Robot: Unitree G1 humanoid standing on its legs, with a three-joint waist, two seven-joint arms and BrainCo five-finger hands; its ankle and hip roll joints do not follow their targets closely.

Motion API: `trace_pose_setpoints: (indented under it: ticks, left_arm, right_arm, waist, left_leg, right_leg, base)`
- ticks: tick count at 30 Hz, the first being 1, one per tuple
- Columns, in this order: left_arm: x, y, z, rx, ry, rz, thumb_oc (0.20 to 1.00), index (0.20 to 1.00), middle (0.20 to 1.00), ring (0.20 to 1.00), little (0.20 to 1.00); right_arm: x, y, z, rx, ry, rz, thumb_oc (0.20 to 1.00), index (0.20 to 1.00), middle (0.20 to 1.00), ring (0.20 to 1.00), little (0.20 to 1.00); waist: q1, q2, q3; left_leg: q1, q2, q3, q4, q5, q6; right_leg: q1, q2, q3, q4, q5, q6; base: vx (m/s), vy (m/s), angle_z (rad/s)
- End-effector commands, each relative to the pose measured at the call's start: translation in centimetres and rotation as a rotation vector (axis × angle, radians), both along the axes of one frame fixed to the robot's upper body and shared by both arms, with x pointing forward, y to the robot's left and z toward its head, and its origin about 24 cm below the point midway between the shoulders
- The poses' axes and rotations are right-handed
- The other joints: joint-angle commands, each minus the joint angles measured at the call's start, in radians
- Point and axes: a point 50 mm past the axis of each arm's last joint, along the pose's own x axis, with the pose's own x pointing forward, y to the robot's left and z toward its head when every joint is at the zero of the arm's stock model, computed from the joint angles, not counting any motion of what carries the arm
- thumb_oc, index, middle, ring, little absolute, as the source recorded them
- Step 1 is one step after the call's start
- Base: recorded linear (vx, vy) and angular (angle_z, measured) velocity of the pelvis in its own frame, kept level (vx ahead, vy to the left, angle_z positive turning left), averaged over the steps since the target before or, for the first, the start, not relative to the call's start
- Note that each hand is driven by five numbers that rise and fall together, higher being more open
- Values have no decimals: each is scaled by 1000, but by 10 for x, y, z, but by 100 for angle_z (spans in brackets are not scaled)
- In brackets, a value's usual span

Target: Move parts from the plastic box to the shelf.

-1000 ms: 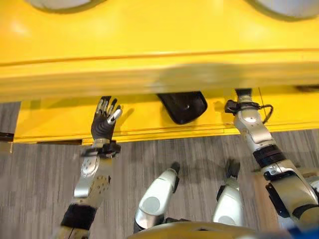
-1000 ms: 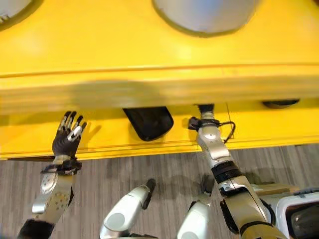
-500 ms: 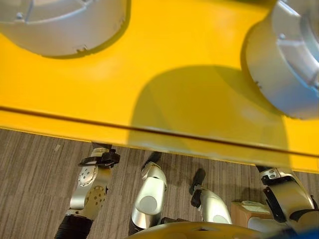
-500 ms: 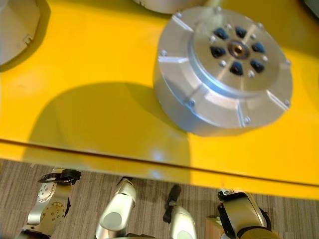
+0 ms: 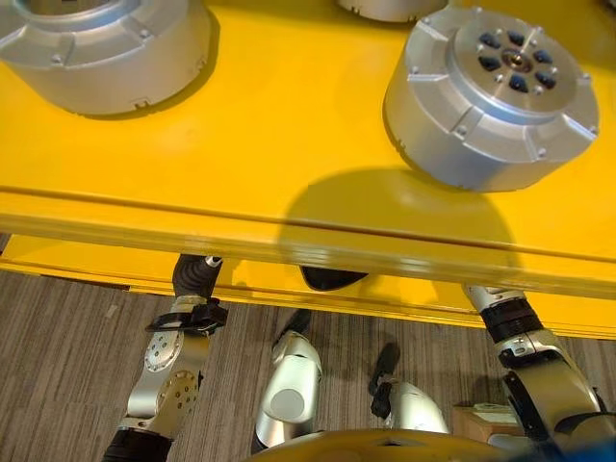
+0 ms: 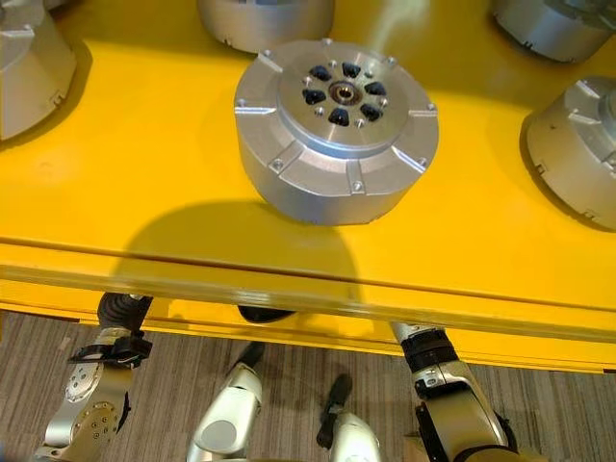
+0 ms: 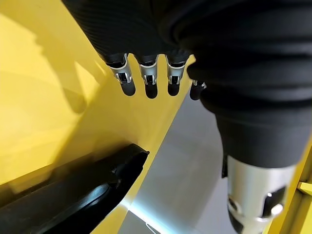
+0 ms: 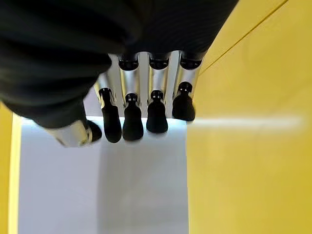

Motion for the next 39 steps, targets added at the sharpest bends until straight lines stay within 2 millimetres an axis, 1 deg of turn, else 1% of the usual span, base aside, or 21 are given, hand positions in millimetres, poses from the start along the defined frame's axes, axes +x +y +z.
trace_pose_setpoints:
  ticks: [1, 8, 10, 12, 14, 16, 17, 19, 20, 21, 22, 23, 24, 25, 27, 29, 30, 31, 34, 36, 39]
  left_arm:
    - [-4, -8, 13, -3, -82, -52, 1000, 1000, 1000, 1000, 1000]
    - [-5, -4, 11, -4, -79, -29, 1000, 1000, 1000, 1000, 1000]
    - [-6, -3, 9, -4, -68, -23, 1000, 1000, 1000, 1000, 1000]
    - [-7, -3, 5, -13, -53, -26, 1000, 1000, 1000, 1000, 1000]
    - [-7, -4, 4, -17, -52, -30, 1000, 1000, 1000, 1000, 1000]
    - [-7, -7, 1, -22, -43, -46, 1000, 1000, 1000, 1000, 1000]
    - [-7, -11, -1, -24, -37, -67, 1000, 1000, 1000, 1000, 1000]
    - [-7, -12, -2, -27, -32, -76, 1000, 1000, 1000, 1000, 1000]
    - [-4, -19, -4, -33, -25, -103, 1000, 1000, 1000, 1000, 1000]
    - [-2, -21, -4, -33, -30, -107, 1000, 1000, 1000, 1000, 1000]
    - [-2, -21, -4, -33, -30, -107, 1000, 1000, 1000, 1000, 1000]
    - [0, -22, -3, -34, -35, -110, 1000, 1000, 1000, 1000, 1000]
    - [1, -24, -3, -39, -41, -116, 1000, 1000, 1000, 1000, 1000]
    - [2, -25, -2, -41, -47, -122, 1000, 1000, 1000, 1000, 1000]
    - [3, -27, 1, -36, -55, -130, 1000, 1000, 1000, 1000, 1000]
    - [1, -27, 1, -24, -49, -131, 1000, 1000, 1000, 1000, 1000]
    - [3, -30, 4, -8, -59, -138, 1000, 1000, 1000, 1000, 1000]
    - [5, -30, 5, -5, -66, -137, 1000, 1000, 1000, 1000, 1000]
    - [8, -31, 10, 12, -90, -138, 1000, 1000, 1000, 1000, 1000]
    - [9, -30, 14, 45, -111, -143, 1000, 1000, 1000, 1000, 1000]
    - [13, -32, 22, 65, -146, -145, 1000, 1000, 1000, 1000, 1000]
  right_arm:
    - [-7, -9, 19, -27, -134, -14, 1000, 1000, 1000, 1000, 1000]
    - [-21, -17, 10, -24, -133, -24, 1000, 1000, 1000, 1000, 1000]
    - [-29, -21, 8, -26, -142, -19, 1000, 1000, 1000, 1000, 1000]
    - [-35, -24, 12, -39, -171, -4, 1000, 1000, 1000, 1000, 1000]
    - [-36, -27, 14, -48, -178, -8, 1000, 1000, 1000, 1000, 1000]
    - [-37, -28, 20, -66, -201, -3, 1000, 1000, 1000, 1000, 1000]
    - [-38, -29, 25, -81, -226, 6, 1000, 1000, 1000, 1000, 1000]
    - [-40, -31, 27, -87, -233, 6, 1000, 1000, 1000, 1000, 1000]
    - [-48, -39, 30, -114, -254, -13, 1000, 1000, 1000, 1000, 1000]
    - [-52, -44, 31, -128, -255, -28, 1000, 1000, 1000, 1000, 1000]
    - [-52, -44, 31, -128, -255, -28, 1000, 1000, 1000, 1000, 1000]
    - [-55, -46, 30, -137, -254, -43, 1000, 1000, 1000, 1000, 1000]
    - [-59, -48, 28, -143, -248, -51, 1000, 1000, 1000, 1000, 1000]
    - [-61, -47, 25, -142, -240, -50, 1000, 1000, 1000, 1000, 1000]
    - [-65, -46, 19, -132, -222, -66, 1000, 1000, 1000, 1000, 1000]
    - [-69, -46, 14, -101, -216, -84, 1000, 1000, 1000, 1000, 1000]
    - [-73, -47, 13, -82, -218, -99, 1000, 1000, 1000, 1000, 1000]
    - [-74, -47, 12, -89, -214, -101, 1000, 1000, 1000, 1000, 1000]
    - [-80, -51, 13, -92, -220, -141, 1000, 1000, 1000, 1000, 1000]
    - [-80, -51, 15, -109, -228, -154, 1000, 1000, 1000, 1000, 1000]
    - [-82, -52, 21, -119, -258, -187, 1000, 1000, 1000, 1000, 1000]
  waist:
    - [0, -1, -33]
    - [-14, 1, -60]
    - [-21, 5, -80]
    - [-26, 12, -95]
    - [-31, 14, -99]
    - [-34, 21, -101]
    - [-34, 29, -103]
    - [-36, 35, -106]
    - [-69, 42, -104]
    - [-87, 37, -99]
    - [-86, 37, -99]
    - [-105, 33, -92]
    - [-119, 34, -86]
    - [-126, 35, -82]
    - [-127, 52, -82]
    - [-137, 57, -85]
    - [-138, 50, -74]
    - [-139, 48, -66]
    - [-152, 44, -45]
    - [-153, 42, -38]
    - [-153, 37, -14]
  left_leg:
    - [153, 73, 5, -171, 33, 45]
    - [187, 89, 10, -187, 34, 36]
    - [196, 104, 3, -196, 41, 26]
    - [203, 132, -13, -196, 49, 11]
    - [197, 135, -23, -195, 57, 8]
    - [190, 149, -35, -196, 76, -3]
    - [183, 169, -48, -210, 112, -20]
    - [179, 176, -58, -230, 138, -28]
    - [134, 182, 5, -250, 182, -22]
    - [124, 193, 87, -231, 173, -5]
    - [124, 193, 88, -231, 173, -5]
    - [122, 213, 187, -210, 166, 13]
    - [131, 233, 248, -195, 156, 18]
    - [139, 250, 273, -161, 136, 16]
    - [155, 242, 238, -177, 129, 13]
    - [157, 249, 247, -175, 120, 10]
    - [135, 203, 240, -92, 59, 20]
    - [123, 182, 240, -62, 49, 17]
    - [87, 166, 280, 15, -1, 4]
    - [67, 142, 292, 57, -29, 13]
    - [8, 121, 295, 147, -66, 18]
  right_leg:
    - [21, -125, 6, 129, -55, 71]
    - [49, -116, 1, 131, -73, 68]
    - [62, -99, -7, 130, -91, 59]
    - [69, -66, 0, 154, -138, 35]
    - [70, -60, 0, 153, -142, 29]
    - [70, -41, -2, 163, -160, 13]
    - [71, -24, -9, 170, -180, -2]
    - [71, -17, -16, 170, -186, -7]
    - [68, -36, -43, 180, -194, -11]
    - [64, -58, -47, 194, -195, -10]
    - [63, -58, -46, 195, -195, -10]
    - [61, -80, -54, 208, -192, -8]
    - [55, -96, -53, 223, -190, -5]
    - [46, -109, -43, 243, -191, -3]
    - [42, -125, -31, 259, -188, 14]
    - [46, -150, -34, 289, -188, 29]
    - [61, -186, -35, 285, -173, 47]
    - [73, -199, -39, 283, -167, 47]
    - [95, -238, -35, 283, -167, 59]
    - [93, -262, -27, 272, -147, 71]
    - [74, -288, -16, 300, -157, 77]
  base:
    - [0, 0, 0]
    - [4, -12, 0]
    - [9, -81, 3]
    - [1, -130, 1]
    - [-27, -73, 5]
    - [-48, -129, 10]
    - [-45, -113, 13]
    - [-69, -54, 25]
    - [-120, 41, 39]
    - [-105, 64, 63]
    - [-59, 99, 85]
    - [-54, 105, 79]
    - [-64, 143, 59]
    - [-26, 155, 35]
    - [49, 177, 32]
    - [86, 209, 24]
    - [54, 188, 24]
    - [50, 241, 22]
    - [45, 207, 31]
    - [46, 199, 15]
    - [-15, 144, -3]
